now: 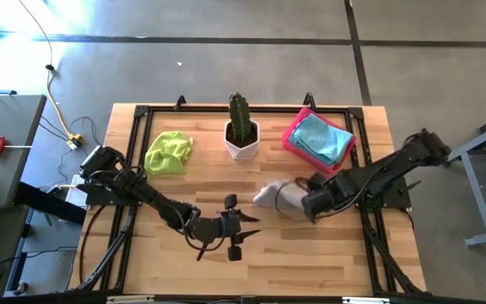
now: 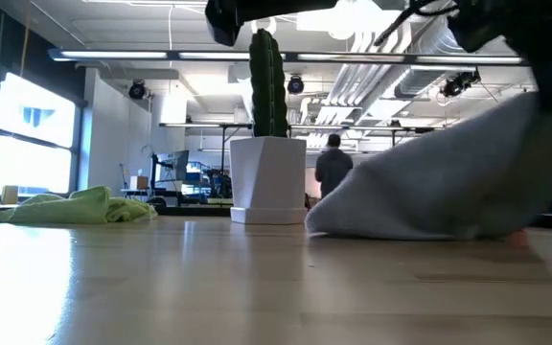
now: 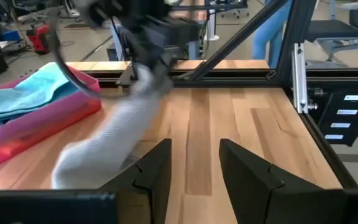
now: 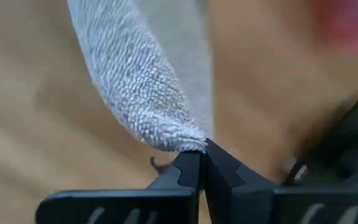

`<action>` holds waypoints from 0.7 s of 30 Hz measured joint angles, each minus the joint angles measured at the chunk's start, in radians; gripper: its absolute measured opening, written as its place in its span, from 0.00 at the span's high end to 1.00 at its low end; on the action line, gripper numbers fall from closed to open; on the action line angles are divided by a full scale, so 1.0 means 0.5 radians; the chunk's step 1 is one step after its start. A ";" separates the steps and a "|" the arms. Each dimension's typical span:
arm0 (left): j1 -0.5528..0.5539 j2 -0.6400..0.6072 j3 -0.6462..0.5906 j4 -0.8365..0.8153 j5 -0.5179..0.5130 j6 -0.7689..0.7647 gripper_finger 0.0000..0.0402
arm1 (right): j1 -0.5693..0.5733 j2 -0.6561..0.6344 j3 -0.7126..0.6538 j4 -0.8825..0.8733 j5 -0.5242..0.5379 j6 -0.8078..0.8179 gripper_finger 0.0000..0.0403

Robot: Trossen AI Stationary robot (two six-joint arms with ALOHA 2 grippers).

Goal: Fold microfiber towels
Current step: Fold the gray microfiber towel

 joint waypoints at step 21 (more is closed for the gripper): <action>0.030 0.061 0.003 -0.196 -0.301 -0.066 0.68 | -0.315 0.258 -0.001 1.380 -0.278 -0.613 1.00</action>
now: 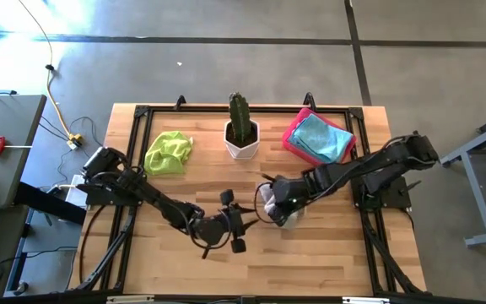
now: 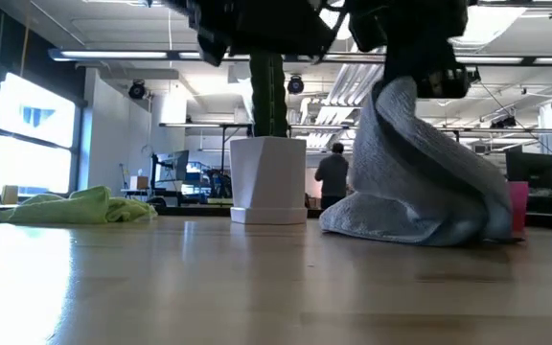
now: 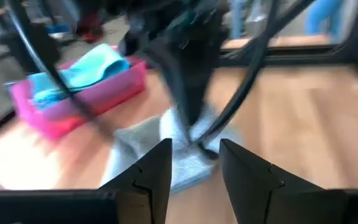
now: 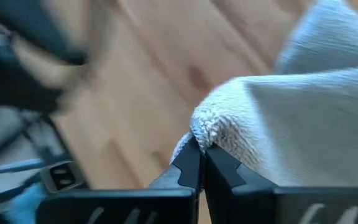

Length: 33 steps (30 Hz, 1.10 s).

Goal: Fold microfiber towels
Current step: Fold the gray microfiber towel

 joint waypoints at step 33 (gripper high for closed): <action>0.149 0.153 -0.003 0.148 -0.617 0.200 0.68 | -0.051 -0.003 0.356 0.107 -0.001 -0.419 1.00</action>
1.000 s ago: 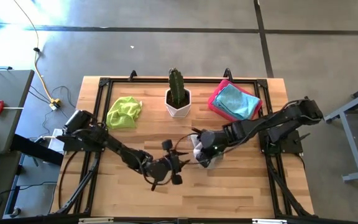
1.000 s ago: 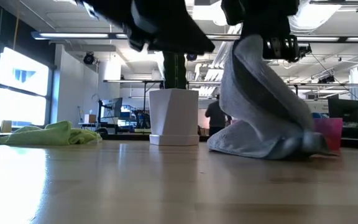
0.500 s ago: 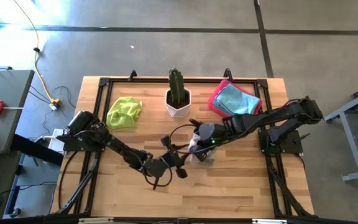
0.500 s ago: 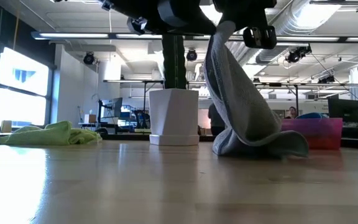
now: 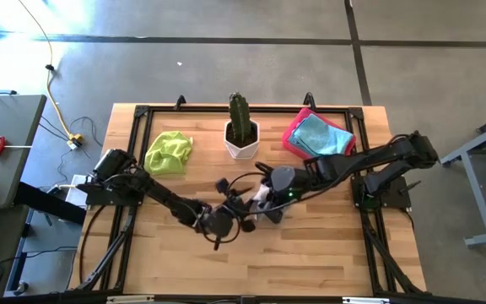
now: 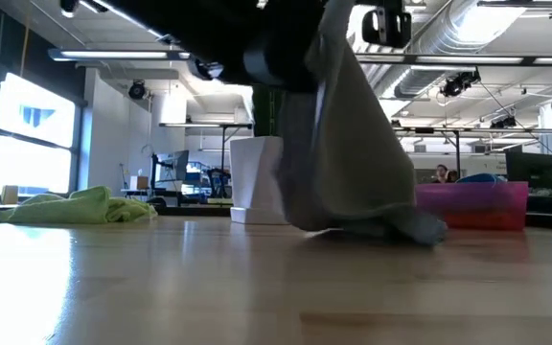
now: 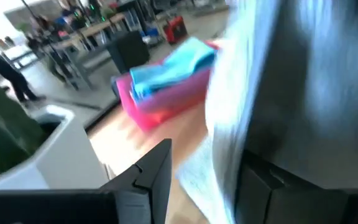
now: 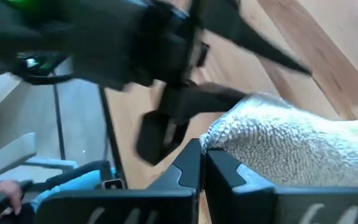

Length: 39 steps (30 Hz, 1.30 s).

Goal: Fold microfiber towels
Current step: Fold the gray microfiber towel

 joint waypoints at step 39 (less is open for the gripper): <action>-0.119 -0.142 0.000 -0.610 0.868 -0.618 0.99 | 0.459 -0.003 0.236 -0.924 0.630 -0.472 1.00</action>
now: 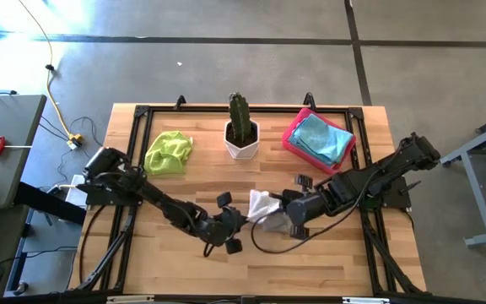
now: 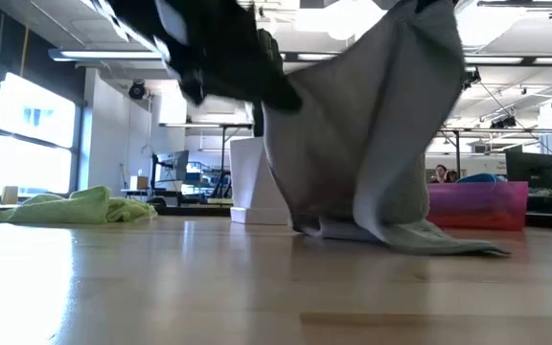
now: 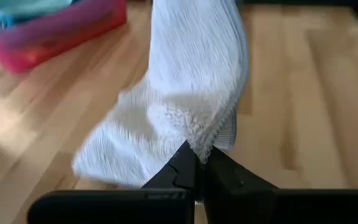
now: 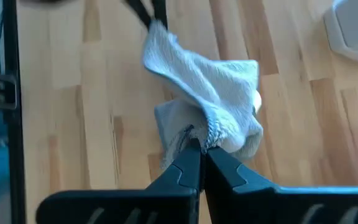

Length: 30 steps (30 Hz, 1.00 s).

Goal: Fold microfiber towels
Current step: Fold the gray microfiber towel

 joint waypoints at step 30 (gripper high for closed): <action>0.006 -1.114 0.000 -0.701 -0.625 1.372 1.00 | -0.035 0.002 -0.001 -0.122 1.604 -2.161 1.00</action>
